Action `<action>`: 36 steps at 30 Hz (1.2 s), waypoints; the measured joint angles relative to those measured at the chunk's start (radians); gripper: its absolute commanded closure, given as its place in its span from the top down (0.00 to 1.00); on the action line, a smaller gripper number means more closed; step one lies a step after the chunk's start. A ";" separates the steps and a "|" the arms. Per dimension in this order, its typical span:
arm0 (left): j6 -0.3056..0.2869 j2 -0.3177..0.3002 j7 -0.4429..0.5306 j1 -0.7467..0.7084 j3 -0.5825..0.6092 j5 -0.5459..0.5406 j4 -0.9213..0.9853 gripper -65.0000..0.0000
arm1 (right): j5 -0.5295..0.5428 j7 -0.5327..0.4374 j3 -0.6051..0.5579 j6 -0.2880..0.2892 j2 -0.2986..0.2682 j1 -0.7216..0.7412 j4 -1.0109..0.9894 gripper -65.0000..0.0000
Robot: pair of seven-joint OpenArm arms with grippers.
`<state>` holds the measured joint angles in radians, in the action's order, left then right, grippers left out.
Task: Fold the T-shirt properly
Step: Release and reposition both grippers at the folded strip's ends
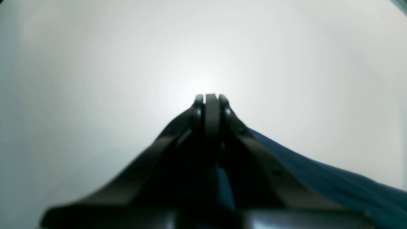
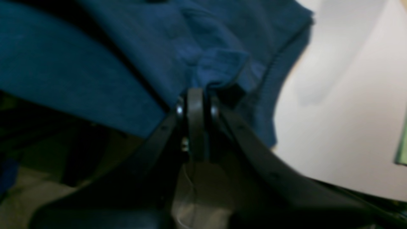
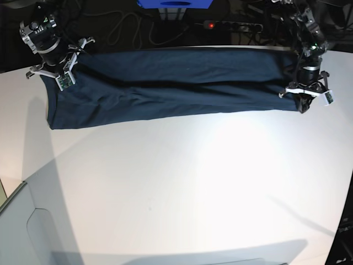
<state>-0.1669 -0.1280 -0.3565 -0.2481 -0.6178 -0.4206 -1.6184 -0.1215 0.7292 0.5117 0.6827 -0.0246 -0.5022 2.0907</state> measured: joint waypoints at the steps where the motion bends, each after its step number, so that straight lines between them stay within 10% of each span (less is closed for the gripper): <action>1: 0.002 -0.009 0.005 0.020 -0.001 -0.003 0.004 0.00 | 0.000 0.000 0.000 0.000 0.000 0.003 0.000 0.00; 25: -0.002 -0.067 0.004 0.201 0.061 -0.003 0.004 0.00 | 0.000 0.010 0.002 0.000 0.022 0.094 -0.002 0.00; 36: 0.003 -0.051 0.014 0.060 0.054 -0.011 0.029 0.00 | -0.001 0.010 0.052 0.000 0.019 0.086 -0.002 0.00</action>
<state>-0.1642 -0.1787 -0.3428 -0.1883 -0.5640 -0.4320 -1.5894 -0.1226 0.7395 0.5636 0.6827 -0.0055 -0.4164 2.0888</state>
